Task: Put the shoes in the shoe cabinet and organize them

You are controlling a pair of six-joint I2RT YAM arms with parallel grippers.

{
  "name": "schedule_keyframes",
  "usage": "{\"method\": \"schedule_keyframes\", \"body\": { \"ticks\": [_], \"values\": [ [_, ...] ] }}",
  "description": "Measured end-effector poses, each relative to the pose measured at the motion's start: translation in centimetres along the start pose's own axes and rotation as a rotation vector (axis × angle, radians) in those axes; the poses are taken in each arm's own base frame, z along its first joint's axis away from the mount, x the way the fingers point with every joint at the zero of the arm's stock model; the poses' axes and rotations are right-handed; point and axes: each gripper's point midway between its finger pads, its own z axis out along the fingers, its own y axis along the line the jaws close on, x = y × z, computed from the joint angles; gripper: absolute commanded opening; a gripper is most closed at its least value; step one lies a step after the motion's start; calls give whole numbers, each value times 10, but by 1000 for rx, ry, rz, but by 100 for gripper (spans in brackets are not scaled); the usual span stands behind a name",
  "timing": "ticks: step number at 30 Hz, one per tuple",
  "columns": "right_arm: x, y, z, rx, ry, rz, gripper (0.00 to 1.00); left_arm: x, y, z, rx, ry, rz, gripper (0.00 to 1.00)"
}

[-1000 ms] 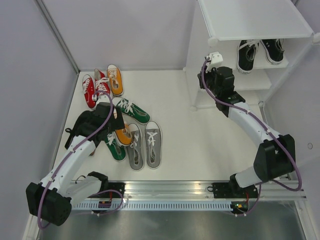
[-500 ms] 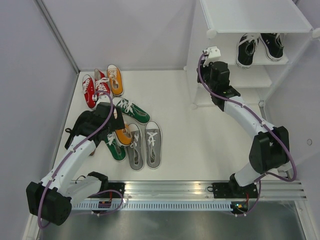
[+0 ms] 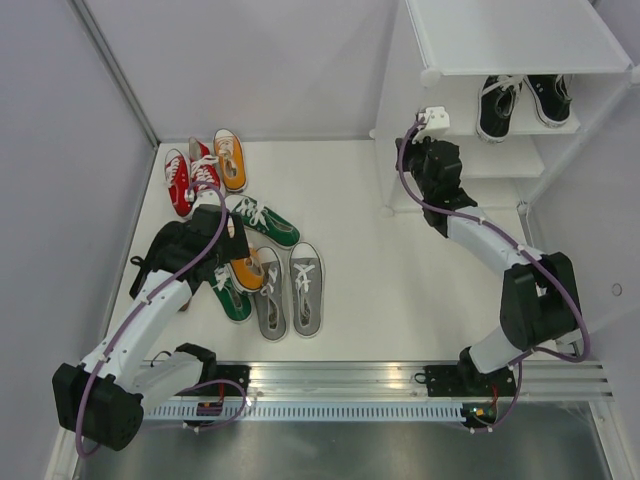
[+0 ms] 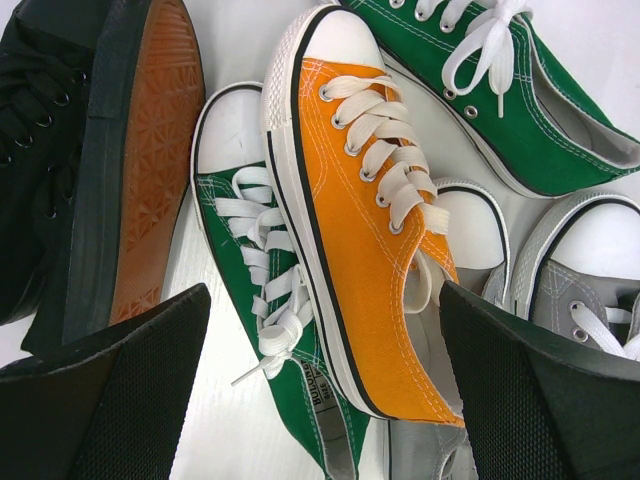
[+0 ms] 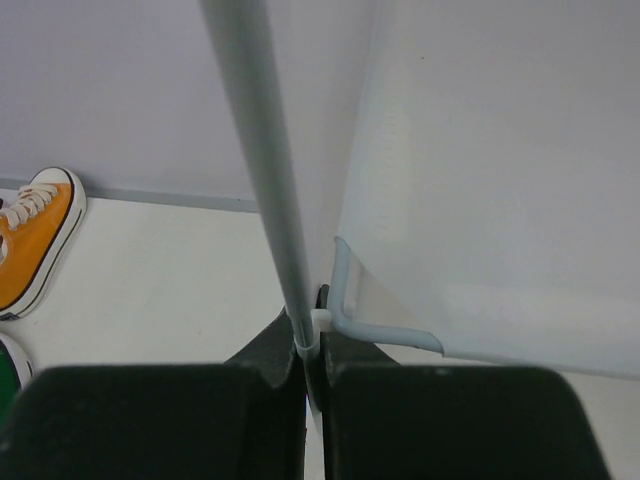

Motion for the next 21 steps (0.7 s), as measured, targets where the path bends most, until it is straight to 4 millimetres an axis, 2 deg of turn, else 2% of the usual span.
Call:
{"method": "schedule_keyframes", "body": {
  "ticks": [5,6,7,9,10,13,18,21],
  "values": [
    [-6,0,7,0,-25,18,1,0,0,0,0,0,0,98],
    [-7,0,10,-1,-24,18,5,0,0,0,0,0,0,98],
    [-6,0,11,-1,-24,18,18,0,0,0,0,0,0,98],
    [-3,2,12,-2,-15,61,32,0,0,0,0,0,0,98],
    [-1,4,12,-5,-6,88,46,0,0,0,0,0,0,98],
    [-3,10,10,-18,-2,123,63,0,0,0,0,0,0,98],
    [-15,12,-8,-19,26,112,77,0,0,0,0,0,0,98],
    [-31,11,-21,-8,35,96,79,0,0,0,0,0,0,98]
  ]
}}
